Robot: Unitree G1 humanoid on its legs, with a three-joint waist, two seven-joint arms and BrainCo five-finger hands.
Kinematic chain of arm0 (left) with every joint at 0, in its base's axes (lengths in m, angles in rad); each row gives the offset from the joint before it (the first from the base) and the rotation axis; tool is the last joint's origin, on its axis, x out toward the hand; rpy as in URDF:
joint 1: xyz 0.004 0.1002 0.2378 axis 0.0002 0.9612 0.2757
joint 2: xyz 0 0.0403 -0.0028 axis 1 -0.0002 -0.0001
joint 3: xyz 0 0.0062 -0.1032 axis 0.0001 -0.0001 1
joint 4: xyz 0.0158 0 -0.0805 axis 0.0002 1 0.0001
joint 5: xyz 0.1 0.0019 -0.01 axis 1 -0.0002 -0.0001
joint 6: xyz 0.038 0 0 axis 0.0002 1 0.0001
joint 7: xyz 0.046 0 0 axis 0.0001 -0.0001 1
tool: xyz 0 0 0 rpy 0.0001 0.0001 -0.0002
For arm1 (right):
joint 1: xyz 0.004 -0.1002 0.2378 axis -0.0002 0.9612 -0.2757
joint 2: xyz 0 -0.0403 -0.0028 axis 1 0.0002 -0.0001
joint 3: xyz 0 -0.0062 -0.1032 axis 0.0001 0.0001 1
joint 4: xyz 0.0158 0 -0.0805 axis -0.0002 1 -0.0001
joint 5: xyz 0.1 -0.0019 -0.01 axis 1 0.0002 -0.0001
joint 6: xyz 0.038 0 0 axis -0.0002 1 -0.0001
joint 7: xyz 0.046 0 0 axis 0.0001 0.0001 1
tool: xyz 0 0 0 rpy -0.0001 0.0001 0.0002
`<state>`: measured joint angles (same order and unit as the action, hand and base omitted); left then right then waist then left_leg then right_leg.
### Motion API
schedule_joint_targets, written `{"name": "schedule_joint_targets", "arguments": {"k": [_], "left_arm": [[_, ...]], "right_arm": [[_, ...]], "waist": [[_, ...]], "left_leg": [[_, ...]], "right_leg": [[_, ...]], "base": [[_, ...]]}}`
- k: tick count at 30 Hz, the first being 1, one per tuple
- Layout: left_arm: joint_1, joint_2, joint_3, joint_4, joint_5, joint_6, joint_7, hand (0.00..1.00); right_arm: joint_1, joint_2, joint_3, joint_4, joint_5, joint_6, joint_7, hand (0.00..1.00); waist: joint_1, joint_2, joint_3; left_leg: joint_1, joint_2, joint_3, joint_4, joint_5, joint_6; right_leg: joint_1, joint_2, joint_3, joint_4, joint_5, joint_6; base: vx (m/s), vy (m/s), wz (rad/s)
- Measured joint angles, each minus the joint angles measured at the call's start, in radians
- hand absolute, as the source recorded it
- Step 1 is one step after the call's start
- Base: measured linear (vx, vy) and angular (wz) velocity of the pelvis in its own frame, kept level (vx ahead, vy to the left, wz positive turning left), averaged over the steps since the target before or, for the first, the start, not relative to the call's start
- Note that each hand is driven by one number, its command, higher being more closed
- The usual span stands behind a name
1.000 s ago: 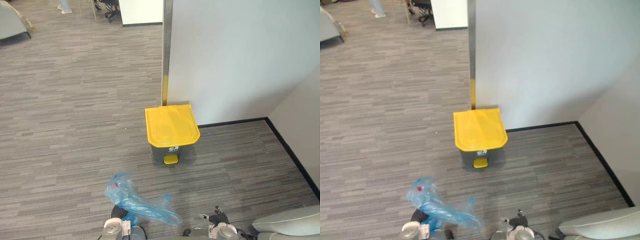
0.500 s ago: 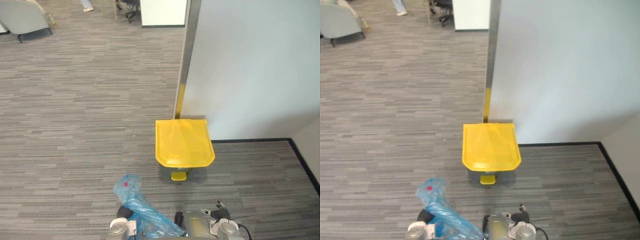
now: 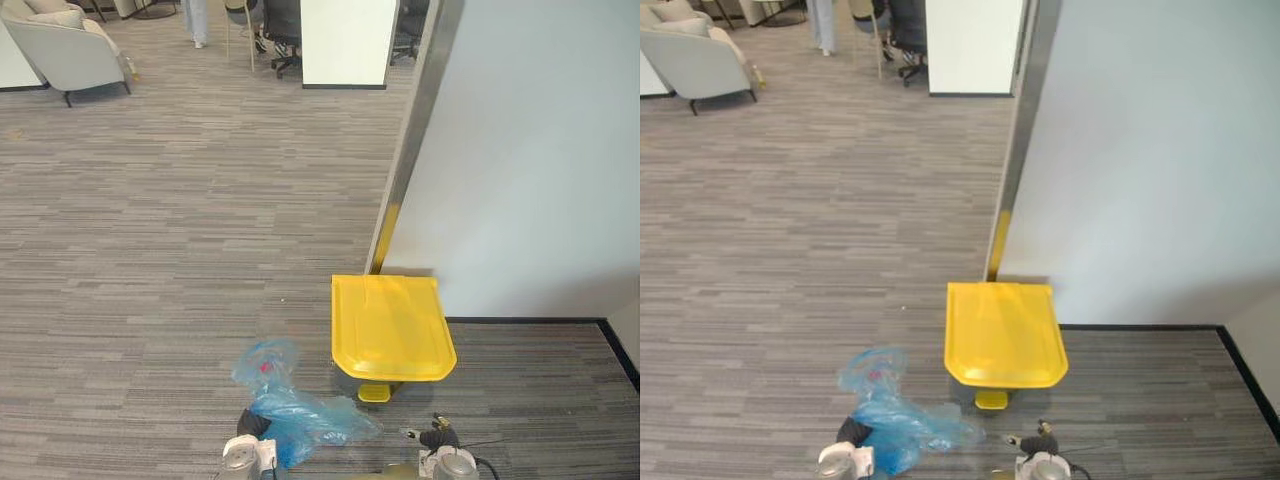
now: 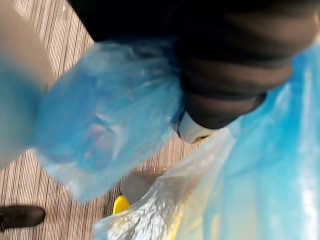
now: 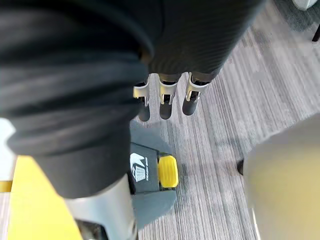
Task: Gather rubbish on tea table into small bin, then transfer packed bag to large trash can.
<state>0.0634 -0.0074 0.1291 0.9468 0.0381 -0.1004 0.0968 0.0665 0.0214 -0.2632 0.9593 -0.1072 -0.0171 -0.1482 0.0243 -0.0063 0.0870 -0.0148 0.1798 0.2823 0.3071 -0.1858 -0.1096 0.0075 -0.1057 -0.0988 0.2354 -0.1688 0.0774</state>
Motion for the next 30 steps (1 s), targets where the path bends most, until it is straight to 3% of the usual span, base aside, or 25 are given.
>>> {"name": "schedule_joint_targets", "arguments": {"k": [8, 12, 15, 17, 18, 19, 20, 21, 23, 25, 26, 27, 28, 29, 30], "left_arm": [[0.026, 0.035, 0.000, 0.047, 0.002, 0.000, 0.001, 1.00], [0.026, 0.034, 0.004, 0.063, 0.002, -0.001, 0.005, 1.00], [0.026, 0.034, 0.011, 0.063, 0.008, -0.001, 0.006, 1.00], [0.024, 0.039, 0.012, 0.041, 0.006, -0.003, 0.008, 1.00], [0.020, 0.040, 0.012, 0.041, 0.005, -0.003, 0.008, 1.00], [0.013, 0.041, 0.014, 0.042, 0.002, -0.003, 0.010, 1.00], [-0.002, 0.047, 0.020, 0.042, -0.001, -0.003, 0.014, 1.00], [-0.011, 0.058, 0.021, 0.046, -0.002, -0.001, 0.017, 1.00], [-0.019, 0.073, 0.019, 0.048, -0.001, -0.001, 0.020, 1.00], [-0.040, 0.076, 0.020, 0.058, 0.000, -0.001, 0.029, 1.00], [-0.044, 0.074, 0.022, 0.062, 0.000, -0.001, 0.030, 1.00], [-0.060, 0.068, 0.028, 0.066, 0.001, -0.002, 0.031, 1.00], [-0.073, 0.050, 0.043, 0.066, 0.001, -0.002, 0.031, 1.00], [-0.073, 0.040, 0.047, 0.066, 0.001, -0.002, 0.031, 1.00], [-0.089, 0.023, 0.054, 0.060, 0.007, -0.002, 0.031, 1.00]], "right_arm": [[-0.007, -0.019, -0.045, 0.038, 0.000, -0.001, -0.001, 0.00], [-0.006, -0.026, -0.047, 0.041, 0.001, 0.001, -0.005, 0.00], [-0.011, -0.026, -0.041, 0.040, -0.001, 0.002, -0.009, 0.00], [-0.018, -0.023, -0.028, 0.036, -0.001, 0.003, -0.011, 0.00], [-0.021, -0.023, -0.029, 0.036, -0.001, 0.003, -0.011, 0.00], [-0.020, -0.025, -0.029, 0.035, -0.001, 0.004, -0.012, 0.00], [-0.044, -0.021, -0.028, 0.012, 0.003, 0.002, -0.012, 0.00], [-0.040, -0.011, -0.027, 0.000, 0.002, 0.001, -0.014, 0.00], [-0.048, 0.000, -0.027, -0.005, 0.003, 0.000, -0.015, 0.00], [-0.060, 0.000, -0.031, -0.006, 0.015, -0.001, -0.020, 0.00], [-0.062, -0.003, -0.035, -0.006, 0.019, -0.001, -0.021, 0.00], [-0.062, -0.007, -0.041, 0.011, 0.019, 0.008, -0.027, 0.00], [-0.087, -0.017, -0.057, 0.008, 0.025, 0.008, -0.029, 0.00], [-0.094, -0.019, -0.061, 0.006, 0.025, 0.009, -0.029, 0.00], [-0.102, -0.022, -0.088, 0.000, 0.027, 0.016, -0.028, 0.00]], "waist": [[-0.002, 0.008, -0.010], [0.000, 0.016, -0.003], [0.006, 0.012, 0.000], [0.012, -0.004, 0.019], [0.013, 0.002, 0.024], [0.011, -0.001, 0.034], [0.013, -0.002, 0.060], [0.008, -0.021, 0.077], [0.014, -0.042, 0.091], [0.013, -0.056, 0.102], [0.011, -0.053, 0.103], [0.016, -0.051, 0.109], [0.022, -0.020, 0.143], [0.022, -0.013, 0.152], [0.019, -0.005, 0.157]], "left_leg": [[0.070, -0.053, 0.036, -0.167, 0.073, 0.015], [0.068, -0.053, 0.052, -0.175, 0.072, 0.016], [0.029, -0.050, 0.066, -0.115, 0.027, 0.022], [-0.003, -0.037, 0.069, 0.007, -0.066, 0.039], [0.000, -0.034, 0.070, 0.024, -0.080, 0.040], [0.001, -0.025, 0.065, 0.051, -0.113, 0.050], [0.019, -0.022, 0.065, 0.072, -0.133, 0.061], [0.047, -0.017, 0.063, 0.091, -0.158, 0.063], [0.070, -0.012, 0.059, 0.122, -0.193, 0.064], [0.068, -0.011, 0.046, 0.171, -0.239, 0.059], [0.067, -0.009, 0.035, 0.187, -0.252, 0.054], [0.071, -0.012, 0.009, 0.228, -0.274, 0.029], [0.078, -0.005, -0.025, 0.243, -0.277, 0.017], [0.083, -0.006, -0.030, 0.240, -0.277, 0.017], [0.095, -0.021, -0.049, 0.236, -0.274, 0.013]], "right_leg": [[-0.018, -0.010, 0.053, -0.058, 0.047, 0.005], [-0.028, -0.001, 0.082, -0.084, 0.072, 0.013], [-0.066, 0.001, 0.125, -0.081, 0.083, 0.019], [-0.098, -0.006, 0.142, 0.026, 0.039, 0.037], [-0.101, -0.007, 0.142, 0.053, 0.029, 0.041], [-0.146, -0.009, 0.138, 0.160, 0.017, 0.052], [-0.254, -0.010, 0.112, 0.366, 0.015, 0.045], [-0.297, -0.007, 0.079, 0.412, -0.009, 0.025], [-0.357, 0.008, 0.046, 0.372, -0.002, 0.017], [-0.404, 0.022, 0.005, 0.221, 0.052, 0.008], [-0.392, 0.020, -0.010, 0.233, 0.060, -0.001], [-0.329, 0.021, -0.005, 0.194, 0.156, -0.044], [-0.332, 0.014, -0.021, 0.263, 0.132, -0.069], [-0.333, 0.010, -0.024, 0.281, 0.120, -0.072], [-0.342, -0.007, -0.025, 0.344, 0.068, -0.077]], "base": [[-0.07, 0.039, -0.14], [-0.02, 0.010, -0.28], [0.03, 0.041, -0.39], [0.08, 0.097, -0.28], [0.04, 0.090, -0.22], [-0.03, 0.075, -0.20], [-0.01, 0.083, -0.18], [0.04, 0.074, -0.12], [0.14, 0.001, 0.01], [0.15, -0.052, 0.31], [0.33, -0.092, 0.48], [0.36, -0.103, 0.49], [0.32, -0.081, 0.43], [0.24, -0.060, 0.46], [0.20, -0.038, 0.31]]}}
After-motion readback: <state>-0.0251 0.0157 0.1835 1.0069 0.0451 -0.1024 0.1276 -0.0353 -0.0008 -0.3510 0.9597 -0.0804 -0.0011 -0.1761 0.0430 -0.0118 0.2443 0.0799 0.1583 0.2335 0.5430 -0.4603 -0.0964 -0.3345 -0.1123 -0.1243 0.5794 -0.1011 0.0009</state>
